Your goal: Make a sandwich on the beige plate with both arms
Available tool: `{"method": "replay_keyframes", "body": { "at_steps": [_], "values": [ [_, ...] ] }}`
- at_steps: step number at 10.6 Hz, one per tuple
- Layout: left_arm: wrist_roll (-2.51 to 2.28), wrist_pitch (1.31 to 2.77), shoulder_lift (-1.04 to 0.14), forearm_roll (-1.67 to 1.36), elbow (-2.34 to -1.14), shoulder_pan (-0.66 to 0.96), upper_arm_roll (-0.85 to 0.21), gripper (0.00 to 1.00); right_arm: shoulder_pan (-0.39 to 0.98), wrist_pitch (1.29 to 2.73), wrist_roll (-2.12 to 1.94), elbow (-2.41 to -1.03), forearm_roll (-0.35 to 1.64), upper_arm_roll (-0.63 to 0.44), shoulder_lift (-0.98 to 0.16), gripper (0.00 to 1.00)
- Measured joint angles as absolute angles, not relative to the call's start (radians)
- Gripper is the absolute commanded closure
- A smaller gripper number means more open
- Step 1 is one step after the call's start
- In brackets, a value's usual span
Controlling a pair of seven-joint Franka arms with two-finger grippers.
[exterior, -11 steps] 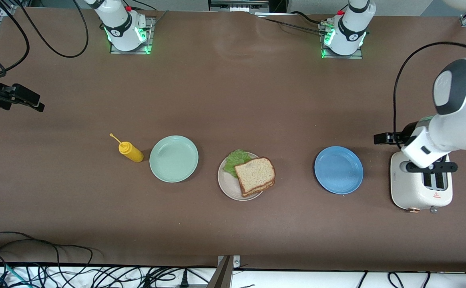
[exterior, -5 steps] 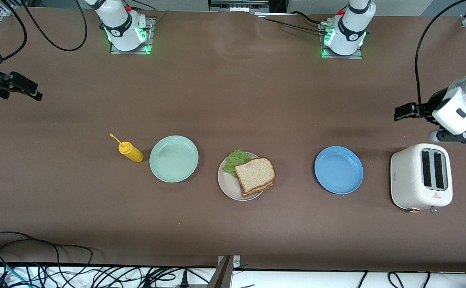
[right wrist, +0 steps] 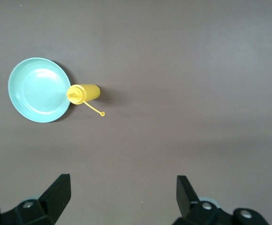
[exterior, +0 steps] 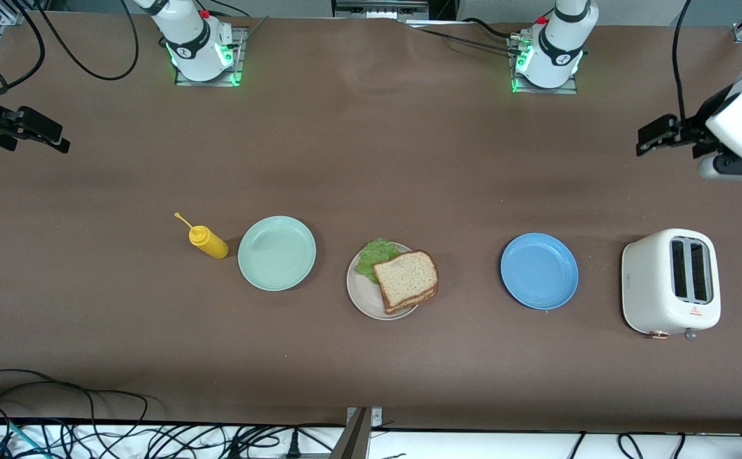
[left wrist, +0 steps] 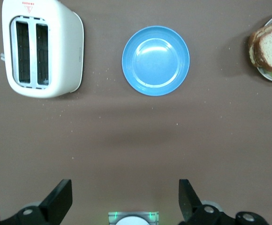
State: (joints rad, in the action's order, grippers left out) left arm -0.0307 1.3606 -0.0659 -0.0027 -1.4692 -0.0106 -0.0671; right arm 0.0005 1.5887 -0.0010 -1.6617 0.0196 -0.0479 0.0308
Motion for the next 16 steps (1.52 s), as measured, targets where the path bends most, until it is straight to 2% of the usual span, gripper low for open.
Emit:
{"method": "replay_keyframes", "body": {
  "at_steps": [3,9,16],
  "values": [
    [-0.03,1.323,-0.067,-0.003,-1.454,-0.002,-0.075,0.0,0.003,1.588,-0.006,-1.668,0.003,-0.044,0.018,0.0],
    [-0.03,1.377,-0.107,-0.005,-1.491,0.0,-0.076,0.0,0.003,1.596,-0.006,-1.668,0.003,-0.042,0.02,0.0],
    [-0.003,1.378,-0.107,-0.018,-1.444,-0.02,-0.068,0.0,0.003,1.599,-0.006,-1.667,0.003,-0.042,0.02,0.0]
  ]
}}
